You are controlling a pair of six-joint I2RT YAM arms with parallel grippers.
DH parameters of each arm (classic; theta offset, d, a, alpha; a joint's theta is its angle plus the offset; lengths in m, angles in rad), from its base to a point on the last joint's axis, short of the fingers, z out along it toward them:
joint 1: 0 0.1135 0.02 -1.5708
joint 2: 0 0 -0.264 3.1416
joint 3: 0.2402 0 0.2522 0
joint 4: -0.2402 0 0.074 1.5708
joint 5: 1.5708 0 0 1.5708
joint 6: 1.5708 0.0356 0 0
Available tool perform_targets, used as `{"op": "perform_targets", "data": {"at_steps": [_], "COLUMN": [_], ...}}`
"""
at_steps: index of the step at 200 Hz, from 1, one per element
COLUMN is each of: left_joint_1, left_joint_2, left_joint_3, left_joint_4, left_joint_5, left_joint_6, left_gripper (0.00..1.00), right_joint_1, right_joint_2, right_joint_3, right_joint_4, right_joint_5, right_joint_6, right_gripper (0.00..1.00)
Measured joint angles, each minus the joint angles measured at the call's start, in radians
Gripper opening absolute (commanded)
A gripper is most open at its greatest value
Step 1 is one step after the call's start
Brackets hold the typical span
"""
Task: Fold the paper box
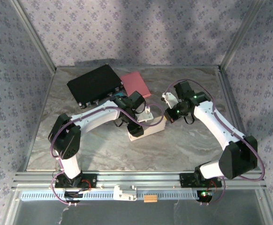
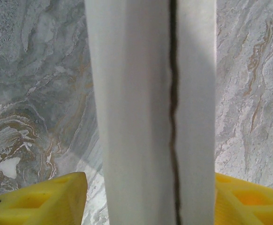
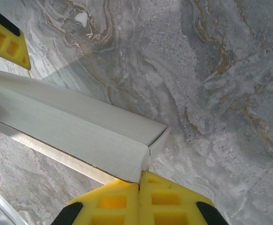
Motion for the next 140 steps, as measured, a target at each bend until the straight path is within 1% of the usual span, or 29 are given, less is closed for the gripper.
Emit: {"op": "perform_targets", "data": {"at_steps": [66, 140], "left_joint_1": [0.0, 0.002], "left_joint_2": [0.018, 0.019], "left_joint_3": [0.006, 0.022], "left_joint_4": [-0.002, -0.013], "left_joint_5": [-0.012, -0.034], "left_joint_6": [0.0, 0.0], "left_gripper": [0.63, 0.64], "right_joint_1": [0.003, 0.003], "right_joint_2": [0.03, 0.076], "right_joint_3": [0.069, 0.118], "right_joint_4": [-0.073, -0.192], "right_joint_5": [-0.001, -0.005], "right_joint_6": [0.016, 0.09], "right_gripper": [0.0, 0.0]}}
